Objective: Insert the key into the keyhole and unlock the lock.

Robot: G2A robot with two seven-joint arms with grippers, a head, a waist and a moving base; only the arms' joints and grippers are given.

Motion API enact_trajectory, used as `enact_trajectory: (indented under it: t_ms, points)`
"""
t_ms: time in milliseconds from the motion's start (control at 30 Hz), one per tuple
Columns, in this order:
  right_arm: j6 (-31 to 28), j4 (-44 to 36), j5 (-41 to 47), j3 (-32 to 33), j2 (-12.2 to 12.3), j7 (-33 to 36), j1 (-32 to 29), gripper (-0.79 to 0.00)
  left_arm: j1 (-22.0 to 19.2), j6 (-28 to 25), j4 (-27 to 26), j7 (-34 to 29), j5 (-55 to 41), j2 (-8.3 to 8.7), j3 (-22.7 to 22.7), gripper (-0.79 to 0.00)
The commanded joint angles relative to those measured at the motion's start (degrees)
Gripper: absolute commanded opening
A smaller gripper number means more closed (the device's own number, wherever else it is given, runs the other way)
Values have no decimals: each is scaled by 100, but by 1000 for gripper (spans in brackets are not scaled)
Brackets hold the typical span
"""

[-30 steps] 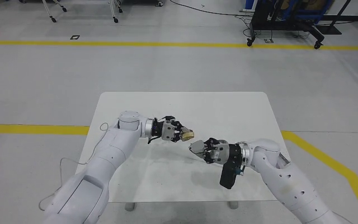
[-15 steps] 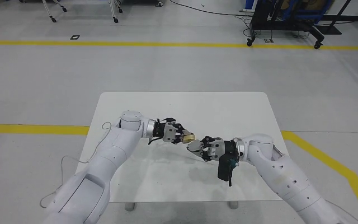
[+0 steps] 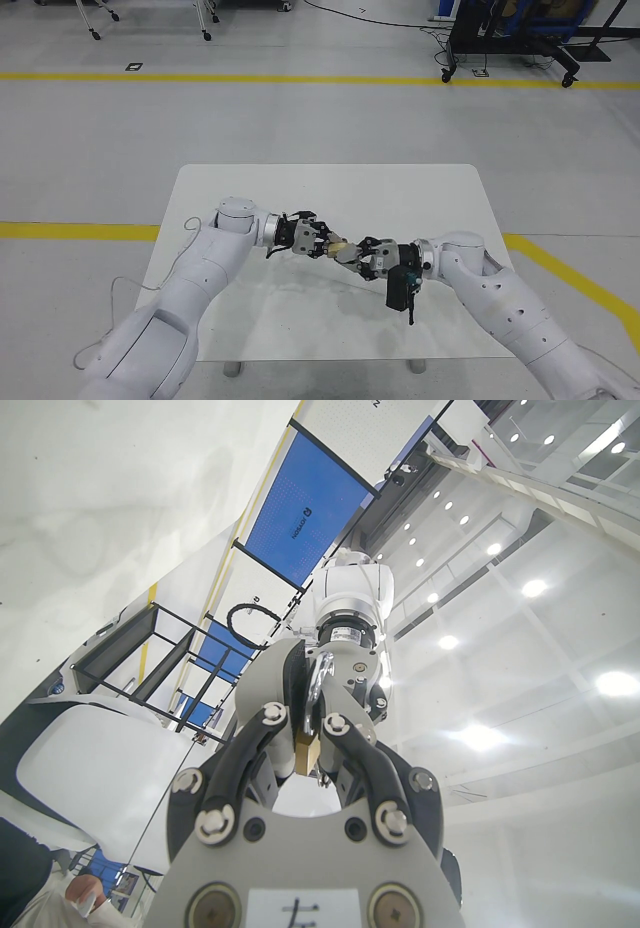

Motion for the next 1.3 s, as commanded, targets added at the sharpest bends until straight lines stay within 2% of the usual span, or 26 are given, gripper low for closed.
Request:
enact_trajectory:
  t_ms: [0,333,467,633,1167,1267]
  points:
    - [12,9,3,-5,4,-8,21,-785,-7,-3,16,-14,-10,1,-9,-785]
    - [-38,-210,-91,131,95,245,-70,-785,-28,-11,63,56,-20,-1,-33,-785]
    - [23,-480,-216,257,152,624,-224,-785,-25,-3,87,262,-38,-1,-68,-785]
    - [-189,-876,-284,347,213,1032,-398,-785,-14,17,69,335,-44,6,-95,-785]
    - [-170,-937,-9,461,262,1450,-518,-785,41,8,-35,437,2,0,-89,-785]
    - [-121,-992,-114,474,273,1695,-539,-785,46,-20,-51,505,35,0,-88,-785]
